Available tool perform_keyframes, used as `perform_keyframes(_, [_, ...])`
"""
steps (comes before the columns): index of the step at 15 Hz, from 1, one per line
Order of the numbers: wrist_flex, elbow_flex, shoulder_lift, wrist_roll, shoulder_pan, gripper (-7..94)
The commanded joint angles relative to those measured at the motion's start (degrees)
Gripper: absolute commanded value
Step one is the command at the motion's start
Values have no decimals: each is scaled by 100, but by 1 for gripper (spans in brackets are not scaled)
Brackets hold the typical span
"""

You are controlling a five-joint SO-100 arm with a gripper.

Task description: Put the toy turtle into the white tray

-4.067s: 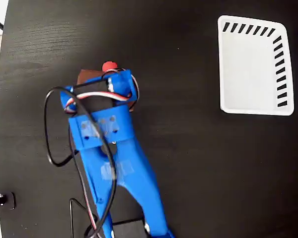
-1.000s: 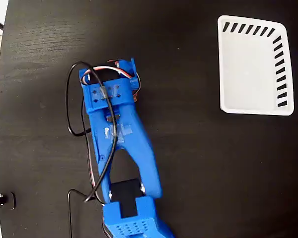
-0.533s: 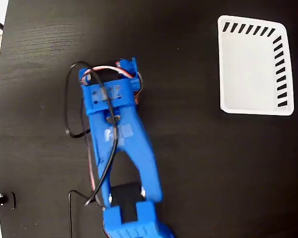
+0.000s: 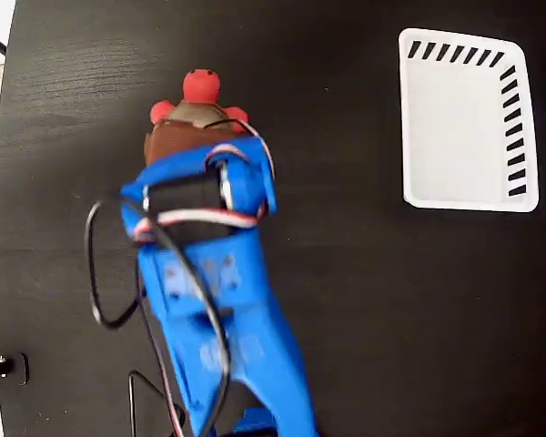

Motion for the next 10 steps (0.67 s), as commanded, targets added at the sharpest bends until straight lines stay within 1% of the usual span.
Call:
perform_keyframes(1, [-211,-88,721,932,281,0])
perform_keyframes(3, [-642,-246,712,1872,905,0])
perform_keyframes(7, [-756,-1266,-88,3779,2496,0])
perform_keyframes(9, [-1116,-1661,-633,4957,3173,0])
perform_keyframes(10, [-1107,-2180,-1037,5625,3498,0])
